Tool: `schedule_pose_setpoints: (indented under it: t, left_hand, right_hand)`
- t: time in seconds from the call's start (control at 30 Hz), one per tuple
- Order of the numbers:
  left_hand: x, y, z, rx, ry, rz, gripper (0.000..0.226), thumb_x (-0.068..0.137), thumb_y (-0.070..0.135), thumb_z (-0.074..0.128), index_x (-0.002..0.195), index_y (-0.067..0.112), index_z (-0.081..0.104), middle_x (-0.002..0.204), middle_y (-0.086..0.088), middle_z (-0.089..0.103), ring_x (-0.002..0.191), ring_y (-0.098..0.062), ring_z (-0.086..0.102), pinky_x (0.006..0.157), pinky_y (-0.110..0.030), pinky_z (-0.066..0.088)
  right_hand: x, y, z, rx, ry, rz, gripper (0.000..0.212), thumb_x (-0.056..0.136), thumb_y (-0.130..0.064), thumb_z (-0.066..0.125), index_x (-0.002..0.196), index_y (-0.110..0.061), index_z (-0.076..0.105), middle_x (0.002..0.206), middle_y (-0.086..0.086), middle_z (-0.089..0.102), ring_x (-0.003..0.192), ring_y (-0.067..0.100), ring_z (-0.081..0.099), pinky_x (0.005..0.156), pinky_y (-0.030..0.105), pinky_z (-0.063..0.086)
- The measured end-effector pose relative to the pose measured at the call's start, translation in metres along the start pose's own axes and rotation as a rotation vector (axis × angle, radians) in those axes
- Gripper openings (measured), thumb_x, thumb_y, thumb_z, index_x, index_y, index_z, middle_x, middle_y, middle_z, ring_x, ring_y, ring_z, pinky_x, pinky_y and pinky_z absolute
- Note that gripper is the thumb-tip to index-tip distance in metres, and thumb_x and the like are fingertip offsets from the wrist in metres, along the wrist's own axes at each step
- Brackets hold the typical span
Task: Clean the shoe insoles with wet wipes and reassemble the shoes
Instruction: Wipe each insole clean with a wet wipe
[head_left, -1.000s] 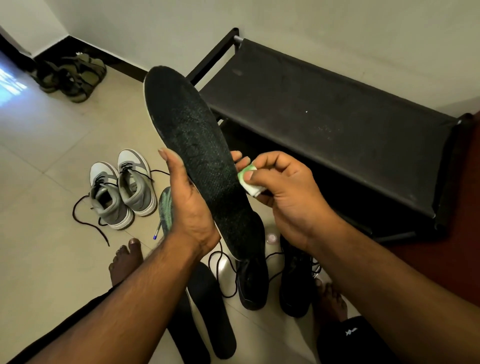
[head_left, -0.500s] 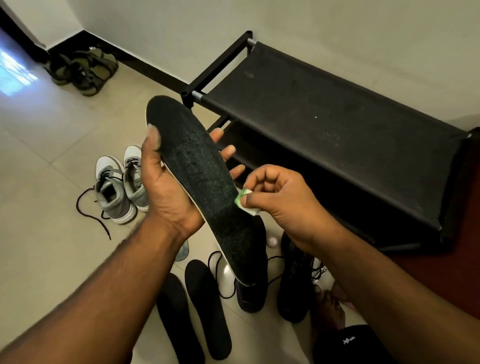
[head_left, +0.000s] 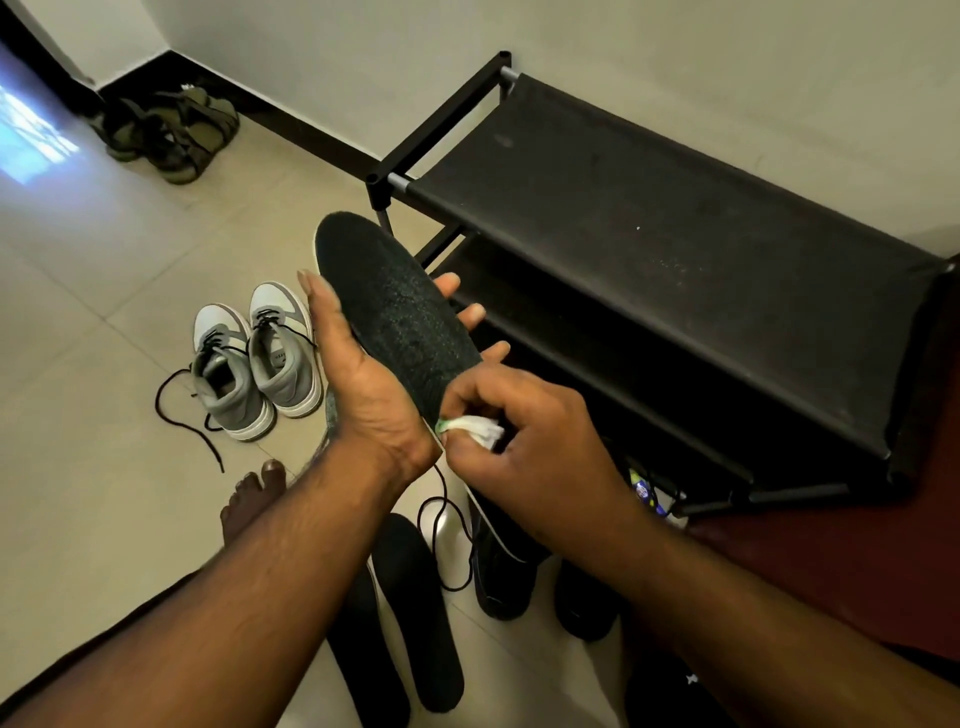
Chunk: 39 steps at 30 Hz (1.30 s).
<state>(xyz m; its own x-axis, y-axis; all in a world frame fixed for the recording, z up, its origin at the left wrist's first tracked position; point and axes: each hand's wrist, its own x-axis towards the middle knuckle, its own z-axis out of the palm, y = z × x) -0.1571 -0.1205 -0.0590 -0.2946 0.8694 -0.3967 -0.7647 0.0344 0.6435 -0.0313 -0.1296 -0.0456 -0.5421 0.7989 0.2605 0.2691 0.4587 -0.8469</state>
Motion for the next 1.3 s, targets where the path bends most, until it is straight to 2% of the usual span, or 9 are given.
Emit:
schedule_pose_setpoints:
  t: [0.1,0.2,0.4,0.53,0.67,0.83,0.93,1.13,1.3]
  left_hand:
    - [-0.001,0.0,0.003,-0.023,-0.027,0.001,0.094,0.085,0.081,0.027,0.14,0.01,0.051,0.127,-0.017,0.061,0.102,-0.032,0.061,0.086,-0.054,0.056]
    - [-0.003,-0.001,0.003,-0.009,-0.039,-0.026,0.088,0.085,0.08,0.026,0.136,0.014,0.057,0.136,-0.017,0.059,0.108,-0.033,0.061,0.073,-0.043,0.057]
    - [-0.001,-0.001,-0.003,0.029,-0.029,0.006,0.093,0.085,0.079,0.032,0.142,0.007,0.049,0.136,-0.02,0.058,0.111,-0.034,0.061,0.091,-0.055,0.052]
    - [-0.002,-0.002,0.001,-0.01,-0.031,-0.005,0.081,0.089,0.075,0.027,0.132,0.014,0.058,0.138,-0.019,0.058,0.111,-0.035,0.062,0.085,-0.049,0.056]
    - [0.001,0.0,-0.001,-0.005,-0.061,-0.005,0.09,0.085,0.078,0.028,0.139,0.011,0.053,0.137,-0.017,0.059,0.111,-0.033,0.062,0.088,-0.053,0.054]
    - [0.004,0.003,-0.006,0.018,-0.078,0.012,0.102,0.081,0.083,0.033,0.143,0.003,0.046,0.129,-0.017,0.055,0.108,-0.032,0.06,0.091,-0.055,0.05]
    - [0.003,-0.001,-0.007,0.007,-0.072,0.044,0.087,0.086,0.079,0.028,0.129,0.01,0.058,0.127,-0.016,0.06,0.106,-0.033,0.061,0.098,-0.063,0.046]
    - [-0.001,-0.003,-0.001,0.006,-0.049,0.015,0.085,0.088,0.076,0.026,0.134,0.011,0.056,0.131,-0.019,0.061,0.104,-0.032,0.063,0.076,-0.044,0.056]
    - [0.003,0.001,-0.005,0.029,-0.051,0.038,0.1,0.083,0.082,0.031,0.142,0.003,0.048,0.13,-0.017,0.058,0.107,-0.031,0.062,0.099,-0.059,0.047]
  right_hand:
    - [0.004,0.014,-0.011,0.023,0.043,0.183,0.014,0.077,0.0,0.067,0.08,-0.012,0.062,0.081,-0.004,0.064,0.072,0.01,0.06,0.061,0.024,0.05]
    - [0.008,0.022,-0.017,0.042,0.12,0.308,0.015,0.076,0.003,0.066,0.077,-0.011,0.062,0.074,-0.013,0.061,0.07,-0.004,0.058,0.061,0.01,0.044]
    - [0.0,0.001,-0.001,0.175,-0.013,0.168,0.018,0.075,0.004,0.069,0.079,-0.013,0.063,0.07,-0.003,0.062,0.058,0.008,0.055,0.053,0.017,0.044]
    - [0.003,0.011,-0.009,0.153,-0.002,0.23,0.016,0.075,0.003,0.07,0.078,-0.011,0.063,0.071,-0.006,0.061,0.06,0.003,0.055,0.055,0.014,0.043]
    - [0.008,0.025,-0.015,0.086,0.082,0.346,0.014,0.074,0.005,0.067,0.076,-0.008,0.063,0.067,-0.01,0.057,0.06,-0.001,0.053,0.054,0.008,0.04]
    - [0.002,0.008,-0.004,0.153,-0.036,0.189,0.015,0.075,0.005,0.068,0.078,-0.01,0.064,0.069,-0.007,0.061,0.06,0.005,0.055,0.055,0.016,0.044]
    - [0.001,0.008,-0.004,0.109,-0.045,0.168,0.015,0.075,0.003,0.069,0.079,-0.011,0.064,0.072,-0.006,0.062,0.062,0.007,0.057,0.056,0.018,0.047]
    - [0.005,0.024,-0.009,0.094,0.057,0.302,0.014,0.074,0.005,0.066,0.076,-0.007,0.061,0.069,-0.007,0.059,0.061,0.002,0.054,0.056,0.011,0.041]
    - [-0.001,0.006,-0.001,0.13,-0.032,0.172,0.016,0.075,0.003,0.068,0.079,-0.012,0.063,0.07,-0.006,0.061,0.06,0.011,0.056,0.053,0.024,0.047]
